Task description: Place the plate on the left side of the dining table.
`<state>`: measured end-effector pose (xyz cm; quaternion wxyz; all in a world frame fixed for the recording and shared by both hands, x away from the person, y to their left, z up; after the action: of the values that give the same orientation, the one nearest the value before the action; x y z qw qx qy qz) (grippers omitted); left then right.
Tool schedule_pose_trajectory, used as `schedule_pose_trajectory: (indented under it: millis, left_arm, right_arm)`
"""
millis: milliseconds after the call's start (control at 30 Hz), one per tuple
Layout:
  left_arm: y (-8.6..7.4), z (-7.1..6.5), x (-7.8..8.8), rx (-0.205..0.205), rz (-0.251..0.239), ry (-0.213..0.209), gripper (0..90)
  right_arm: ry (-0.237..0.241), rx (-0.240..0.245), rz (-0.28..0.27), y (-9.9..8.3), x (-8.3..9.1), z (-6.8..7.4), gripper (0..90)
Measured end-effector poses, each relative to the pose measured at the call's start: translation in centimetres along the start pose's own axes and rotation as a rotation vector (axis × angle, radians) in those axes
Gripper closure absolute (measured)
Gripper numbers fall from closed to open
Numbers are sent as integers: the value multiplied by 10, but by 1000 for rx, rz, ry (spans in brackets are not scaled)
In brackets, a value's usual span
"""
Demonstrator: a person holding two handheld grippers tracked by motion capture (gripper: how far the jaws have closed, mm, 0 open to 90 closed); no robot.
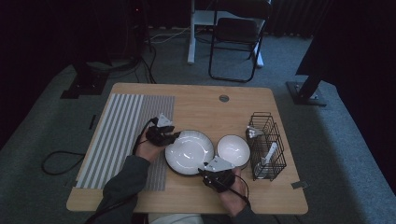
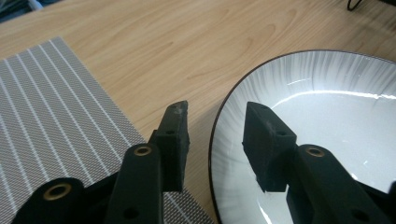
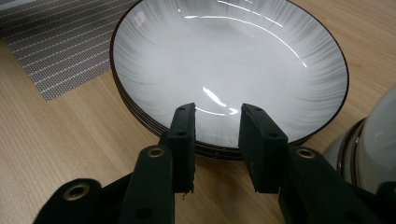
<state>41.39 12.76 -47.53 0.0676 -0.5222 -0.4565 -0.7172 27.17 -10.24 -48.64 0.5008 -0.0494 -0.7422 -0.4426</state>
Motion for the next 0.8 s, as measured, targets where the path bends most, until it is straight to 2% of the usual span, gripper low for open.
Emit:
schedule_pose_trajectory:
  millis: [333, 567, 800]
  left_arm:
    - [4, 0, -14, 5, 40, -18, 683]
    - [7, -1, -14, -2, 50, -15, 730]
    - [8, 3, -11, 14, 39, -14, 794]
  right_arm:
    - [7, -1, 12, 0, -1, -1, 661]
    - [34, -10, 6, 0, -3, -3, 665]
    - [39, -14, 7, 1, -4, -3, 677]
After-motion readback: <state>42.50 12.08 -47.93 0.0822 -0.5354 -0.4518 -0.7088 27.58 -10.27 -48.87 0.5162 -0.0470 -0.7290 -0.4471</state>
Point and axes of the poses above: each handheld gripper's, and its own axes: x roughly backward along the jaws, y roughly out of its top, z roughly to its left, the point moved 1 cm from there along -x, roughly forward along the jaws, and after that the axes turned 14 degrees about z, right-handed, at the moved point
